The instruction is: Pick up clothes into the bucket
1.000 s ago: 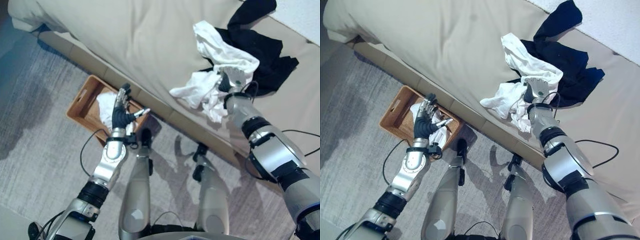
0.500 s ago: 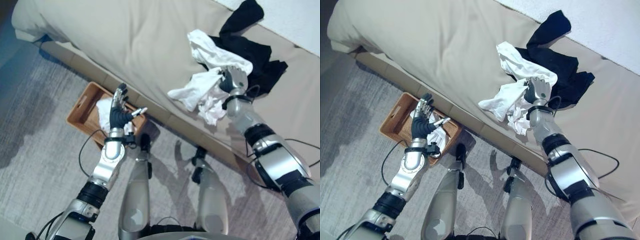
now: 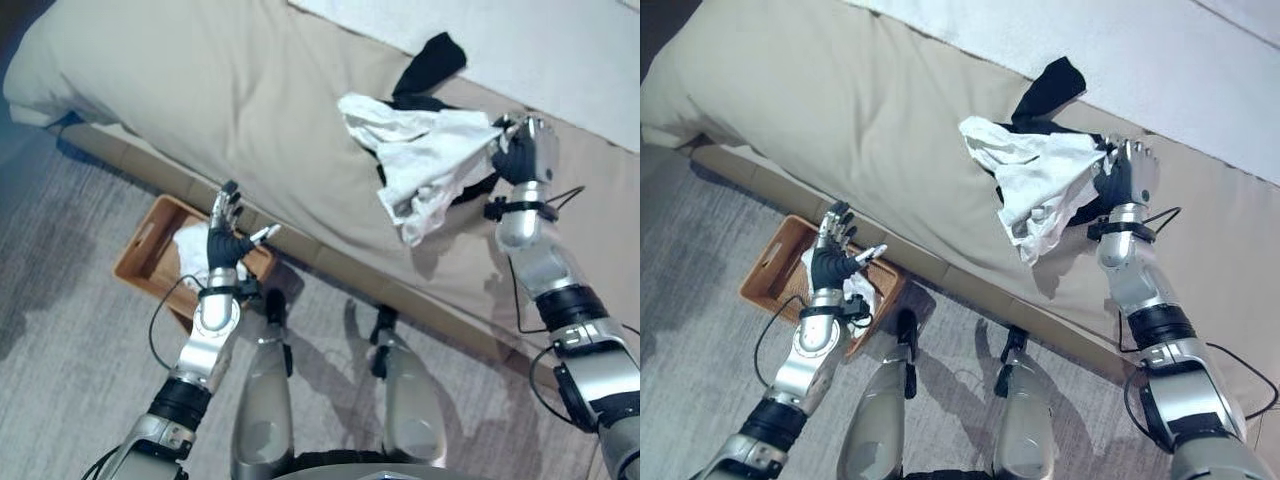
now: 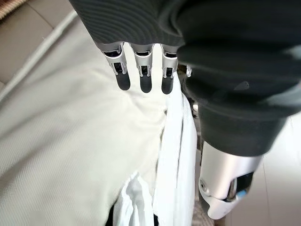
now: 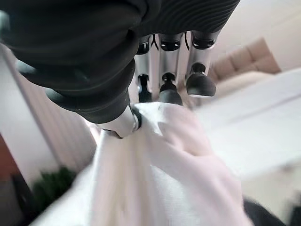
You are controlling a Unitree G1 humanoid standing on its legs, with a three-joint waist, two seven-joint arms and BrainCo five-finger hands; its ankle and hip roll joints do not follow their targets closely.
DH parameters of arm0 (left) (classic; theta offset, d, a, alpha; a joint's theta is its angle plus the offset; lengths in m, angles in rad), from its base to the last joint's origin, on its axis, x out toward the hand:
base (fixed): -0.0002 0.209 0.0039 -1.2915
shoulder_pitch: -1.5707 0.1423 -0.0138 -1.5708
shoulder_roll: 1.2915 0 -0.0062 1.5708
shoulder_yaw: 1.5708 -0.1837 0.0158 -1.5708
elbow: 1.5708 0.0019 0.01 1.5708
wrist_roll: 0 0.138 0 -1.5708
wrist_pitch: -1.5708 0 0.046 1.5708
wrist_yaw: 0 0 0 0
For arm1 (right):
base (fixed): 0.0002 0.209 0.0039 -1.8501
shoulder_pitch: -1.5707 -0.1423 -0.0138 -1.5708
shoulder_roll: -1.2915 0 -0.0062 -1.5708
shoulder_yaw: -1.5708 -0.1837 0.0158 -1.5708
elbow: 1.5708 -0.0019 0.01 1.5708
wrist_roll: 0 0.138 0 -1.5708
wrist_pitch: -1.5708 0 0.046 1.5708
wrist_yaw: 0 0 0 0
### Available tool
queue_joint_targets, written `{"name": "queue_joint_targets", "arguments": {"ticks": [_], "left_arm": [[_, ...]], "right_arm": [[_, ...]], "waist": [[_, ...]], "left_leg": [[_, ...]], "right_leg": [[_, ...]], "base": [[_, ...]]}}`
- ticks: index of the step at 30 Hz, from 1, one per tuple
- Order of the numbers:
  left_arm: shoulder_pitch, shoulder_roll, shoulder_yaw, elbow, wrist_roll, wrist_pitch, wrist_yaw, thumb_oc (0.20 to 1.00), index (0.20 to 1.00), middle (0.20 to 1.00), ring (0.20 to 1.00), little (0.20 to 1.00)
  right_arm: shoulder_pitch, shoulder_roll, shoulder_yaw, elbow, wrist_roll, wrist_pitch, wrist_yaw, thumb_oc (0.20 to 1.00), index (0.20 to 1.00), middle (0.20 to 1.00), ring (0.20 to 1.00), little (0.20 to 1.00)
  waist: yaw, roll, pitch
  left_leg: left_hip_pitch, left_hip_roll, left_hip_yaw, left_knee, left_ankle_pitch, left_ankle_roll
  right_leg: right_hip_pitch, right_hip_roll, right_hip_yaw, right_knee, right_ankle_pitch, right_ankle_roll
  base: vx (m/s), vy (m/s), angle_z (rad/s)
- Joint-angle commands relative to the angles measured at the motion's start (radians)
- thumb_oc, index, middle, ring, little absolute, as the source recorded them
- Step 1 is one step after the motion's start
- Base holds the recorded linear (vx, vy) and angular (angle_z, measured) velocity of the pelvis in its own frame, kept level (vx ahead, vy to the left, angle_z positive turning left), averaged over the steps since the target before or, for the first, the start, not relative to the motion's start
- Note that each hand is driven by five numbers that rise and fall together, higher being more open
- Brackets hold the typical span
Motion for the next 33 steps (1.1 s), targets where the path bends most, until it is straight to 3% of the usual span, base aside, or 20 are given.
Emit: {"name": "queue_joint_targets", "arguments": {"ticks": [1,12,23,33], "left_arm": [[0.039,0.006,0.024,-0.012,0.066,-0.038,-0.021,1.000,1.000,1.000,1.000,1.000],[0.111,0.007,0.053,0.051,0.064,-0.008,-0.092,1.000,1.000,1.000,1.000,1.000],[0.182,0.015,0.049,0.040,0.040,0.011,-0.147,1.000,1.000,1.000,1.000,1.000],[0.200,0.029,0.046,0.051,0.035,0.020,-0.161,1.000,1.000,1.000,1.000,1.000]], "right_arm": [[-0.010,-0.054,-0.052,-0.062,0.050,-0.078,-0.021,0.200,0.200,0.200,0.200,0.200],[-0.028,-0.091,-0.127,-0.252,0.357,-0.226,0.116,0.200,0.200,0.200,0.200,0.200],[-0.248,-0.249,-0.073,-0.195,0.443,-0.226,0.118,0.200,0.200,0.200,0.200,0.200],[-0.523,-0.383,0.097,-0.018,0.541,-0.229,0.118,0.200,0.200,0.200,0.200,0.200]], "waist": [[0.004,-0.040,-0.138],[-0.009,-0.071,-0.275],[-0.007,-0.087,-0.353],[-0.008,-0.107,-0.399]], "left_leg": [[0.008,0.013,0.025,0.015,-0.023,-0.005],[0.166,0.019,0.052,-0.075,-0.021,-0.013],[0.246,0.034,0.072,-0.114,-0.024,-0.020],[0.281,0.040,0.086,-0.135,-0.024,-0.026]], "right_leg": [[0.047,-0.060,0.039,0.003,0.054,0.087],[0.176,-0.021,0.040,-0.077,0.054,0.097],[0.238,-0.002,0.045,-0.107,0.051,0.100],[0.264,0.010,0.053,-0.123,0.056,0.101]], "base": [[0.06,-0.007,-0.01],[0.09,-0.005,-0.05],[0.08,-0.004,-0.06],[0.03,-0.002,-0.04]]}}
